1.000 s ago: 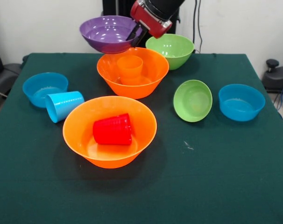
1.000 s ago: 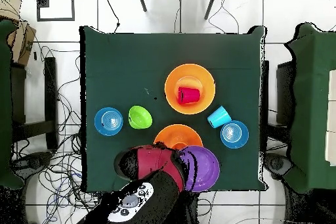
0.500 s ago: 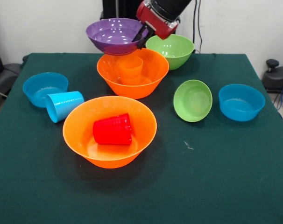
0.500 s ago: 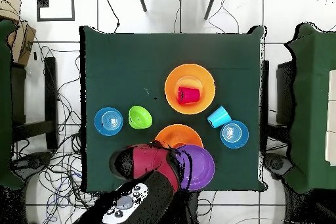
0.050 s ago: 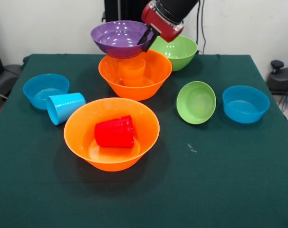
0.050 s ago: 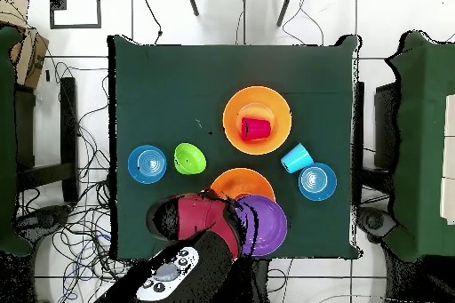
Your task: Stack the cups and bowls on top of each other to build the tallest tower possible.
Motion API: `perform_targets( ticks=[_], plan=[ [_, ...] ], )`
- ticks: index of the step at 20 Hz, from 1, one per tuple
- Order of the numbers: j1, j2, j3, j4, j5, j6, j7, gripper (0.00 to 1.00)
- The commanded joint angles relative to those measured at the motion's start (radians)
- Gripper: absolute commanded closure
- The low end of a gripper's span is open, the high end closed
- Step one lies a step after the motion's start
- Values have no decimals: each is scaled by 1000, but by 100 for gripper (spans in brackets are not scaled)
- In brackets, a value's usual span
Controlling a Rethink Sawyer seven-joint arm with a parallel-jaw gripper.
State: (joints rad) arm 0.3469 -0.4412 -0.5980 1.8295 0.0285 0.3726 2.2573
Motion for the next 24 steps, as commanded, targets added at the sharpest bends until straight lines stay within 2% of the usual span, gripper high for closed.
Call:
perform_targets(
  ticks=[1, 8, 24],
  plan=[
    [0, 40, 106, -59, 47, -84, 170, 100],
    [-8, 56, 126, -22, 54, -157, 184, 100],
    [23, 54, 122, -5, 109, -145, 184, 100]
  ],
)
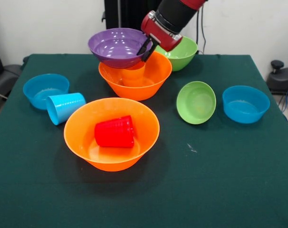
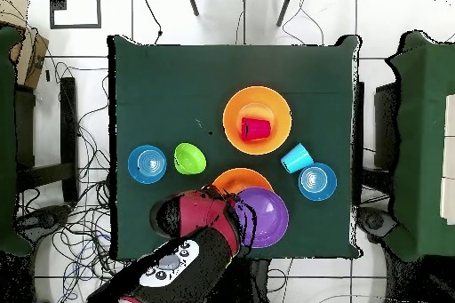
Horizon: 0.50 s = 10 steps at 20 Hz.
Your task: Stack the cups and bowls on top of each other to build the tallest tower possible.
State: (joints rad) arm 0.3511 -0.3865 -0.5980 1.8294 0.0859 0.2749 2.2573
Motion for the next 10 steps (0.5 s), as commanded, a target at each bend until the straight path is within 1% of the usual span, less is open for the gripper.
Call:
perform_targets(
  ticks=[1, 10],
  plan=[
    [22, -1, 123, 5, 53, -55, 186, 100],
    [30, -4, 126, 16, 69, -55, 186, 100]
  ],
)
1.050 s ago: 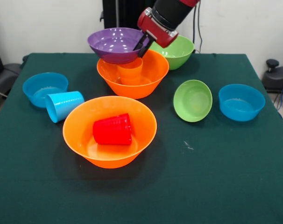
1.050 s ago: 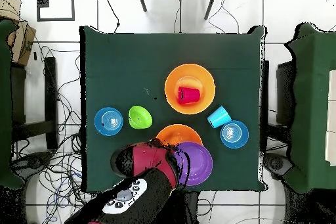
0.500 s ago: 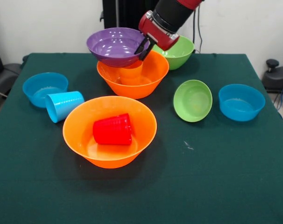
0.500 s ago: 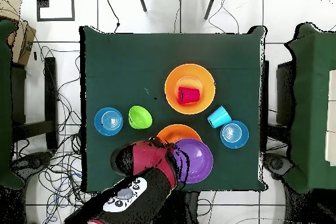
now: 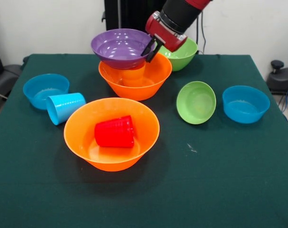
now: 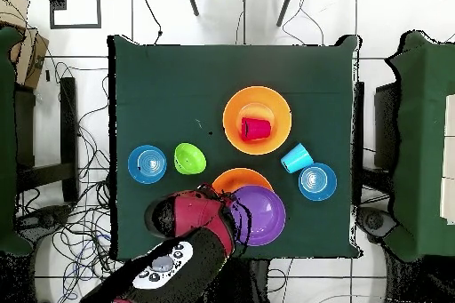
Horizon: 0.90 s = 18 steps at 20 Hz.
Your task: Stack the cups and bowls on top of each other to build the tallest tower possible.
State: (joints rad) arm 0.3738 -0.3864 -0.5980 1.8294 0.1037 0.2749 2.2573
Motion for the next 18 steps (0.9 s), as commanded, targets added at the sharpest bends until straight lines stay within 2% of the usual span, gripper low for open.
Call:
perform_targets(
  ticks=[1, 18],
  plan=[
    [11, -7, 123, 17, 52, -52, 186, 100],
    [-20, -39, 150, 88, 25, -120, 159, 100]
  ],
)
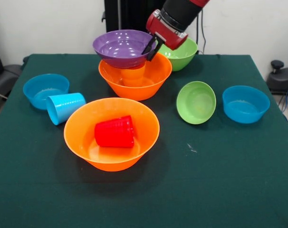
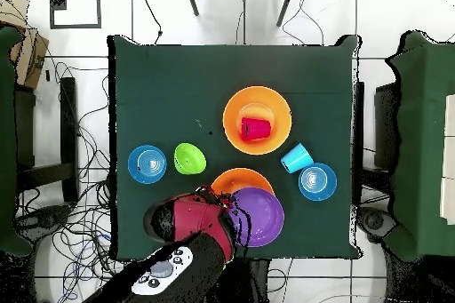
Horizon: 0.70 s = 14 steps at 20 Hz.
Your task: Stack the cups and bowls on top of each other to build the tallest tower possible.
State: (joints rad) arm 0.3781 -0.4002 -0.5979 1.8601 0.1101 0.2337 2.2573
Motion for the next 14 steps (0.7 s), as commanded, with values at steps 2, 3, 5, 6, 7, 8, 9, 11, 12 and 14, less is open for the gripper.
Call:
perform_targets(
  ticks=[2, 3, 5, 6, 7, 8, 9, 11, 12, 14],
  plan=[
    [-19, -24, 151, 61, 25, -81, 164, 100],
    [-15, -24, 152, 62, 29, -80, 167, 100],
    [-12, -21, 153, 62, 34, -81, 171, 100],
    [-11, -20, 153, 61, 37, -81, 172, 100],
    [-6, -16, 153, 64, 40, -85, 178, 100],
    [-4, -14, 152, 63, 42, -86, 180, 100],
    [-3, -12, 152, 62, 44, -86, 181, 100],
    [-7, -14, 149, 54, 45, -77, 175, 100],
    [-7, -12, 148, 51, 47, -75, 175, 100],
    [-8, -5, 147, 42, 52, -75, 177, 100]
  ],
)
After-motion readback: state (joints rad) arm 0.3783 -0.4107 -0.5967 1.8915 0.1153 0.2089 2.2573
